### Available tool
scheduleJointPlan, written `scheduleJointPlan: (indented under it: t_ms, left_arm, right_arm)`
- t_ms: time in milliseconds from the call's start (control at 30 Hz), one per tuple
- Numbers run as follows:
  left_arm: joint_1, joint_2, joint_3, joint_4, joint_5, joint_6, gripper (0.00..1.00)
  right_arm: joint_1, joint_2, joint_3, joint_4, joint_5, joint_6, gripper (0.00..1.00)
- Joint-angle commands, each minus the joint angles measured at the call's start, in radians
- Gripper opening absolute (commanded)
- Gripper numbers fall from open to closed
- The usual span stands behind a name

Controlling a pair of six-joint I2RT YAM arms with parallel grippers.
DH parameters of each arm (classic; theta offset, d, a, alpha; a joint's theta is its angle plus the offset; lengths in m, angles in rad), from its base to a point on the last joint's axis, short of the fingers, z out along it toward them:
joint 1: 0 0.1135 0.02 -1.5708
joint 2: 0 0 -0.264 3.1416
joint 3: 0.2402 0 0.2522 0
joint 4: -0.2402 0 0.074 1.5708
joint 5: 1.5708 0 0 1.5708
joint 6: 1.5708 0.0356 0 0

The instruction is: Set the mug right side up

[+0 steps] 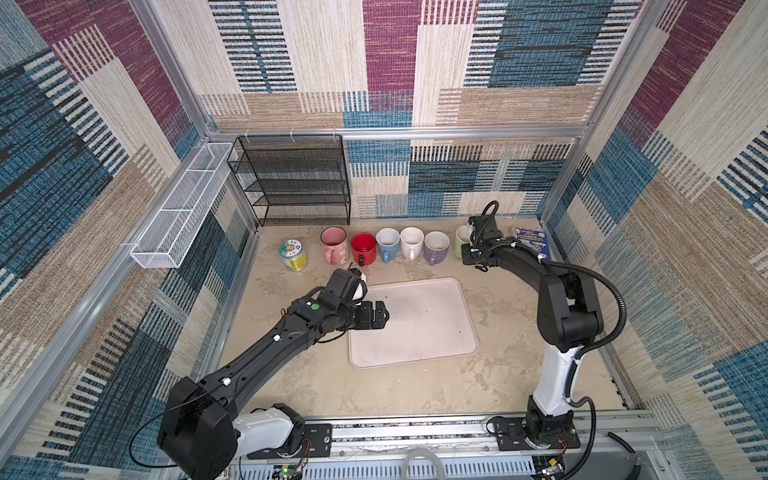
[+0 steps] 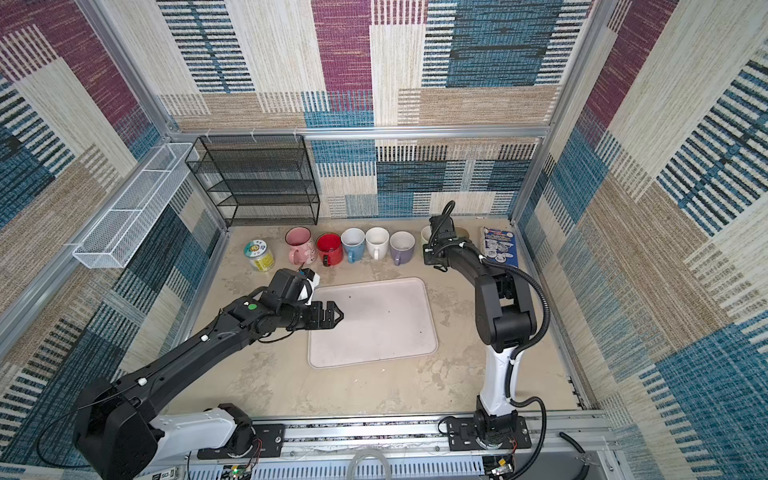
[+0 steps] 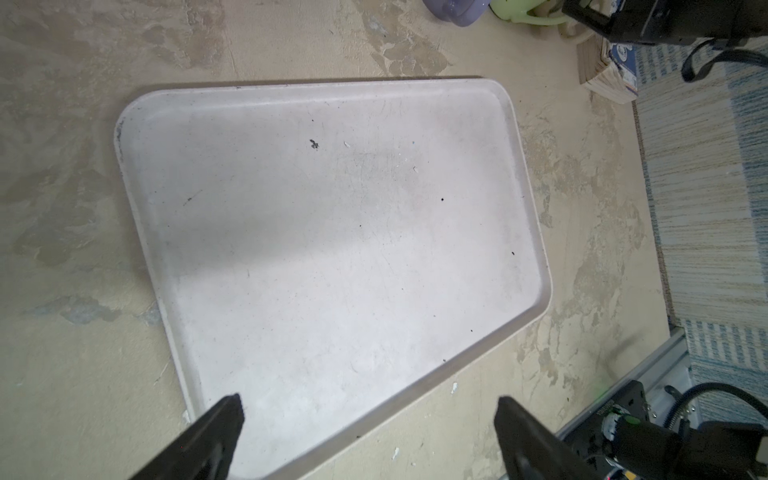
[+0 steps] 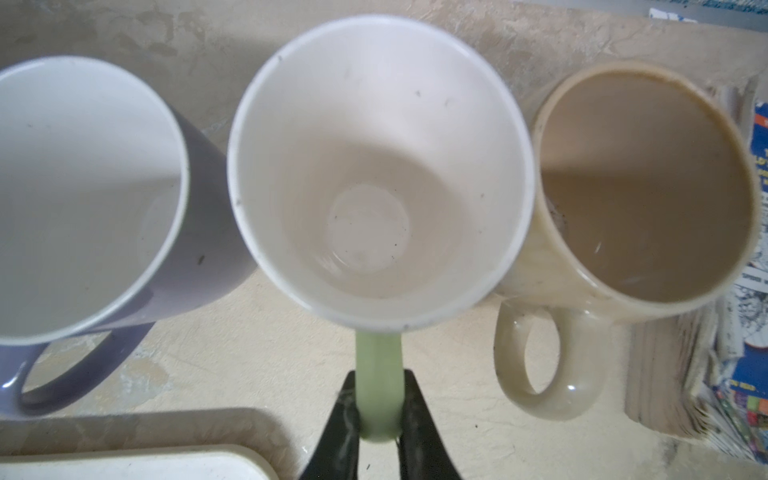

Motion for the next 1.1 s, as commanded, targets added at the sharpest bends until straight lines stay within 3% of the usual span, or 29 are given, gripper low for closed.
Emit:
scheduleJointPlan:
  t_ms: [0, 367, 700, 900, 1000, 1067]
  left_arm:
    - [0.000, -0.012, 0.002, -0.013, -0.011, 0.003, 0.99]
    - [0.000, -0.019, 0.072, -0.080, -0.046, 0.019, 1.00]
    - [0.005, -0.057, 0.202, -0.189, -0.182, 0.033, 1.00]
    - [0.016, -0.137, 0.225, -0.214, -0.352, 0.018, 1.00]
    - [0.024, -0.188, 0.216, -0.230, -0.508, -0.006, 1.00]
    - [0.032, -0.231, 0.189, -0.220, -0.605, -0.022, 1.00]
  right_arm:
    - [0.006, -0.001, -0.005, 0.036, -0.015, -0.008, 0.26]
    - [0.007, -0.054, -0.033, 0.060, -0.021, 0.009, 0.43]
    - [0.007, -0.384, -0.277, 0.283, -0.058, 0.047, 0.60]
    - [0.007, -0.626, -0.523, 0.476, -0.037, 0.075, 0.77]
    - [0.007, -0.718, -0.640, 0.563, 0.052, 0.087, 0.99]
    - [0.007, -0.777, -0.714, 0.623, 0.093, 0.096, 1.00]
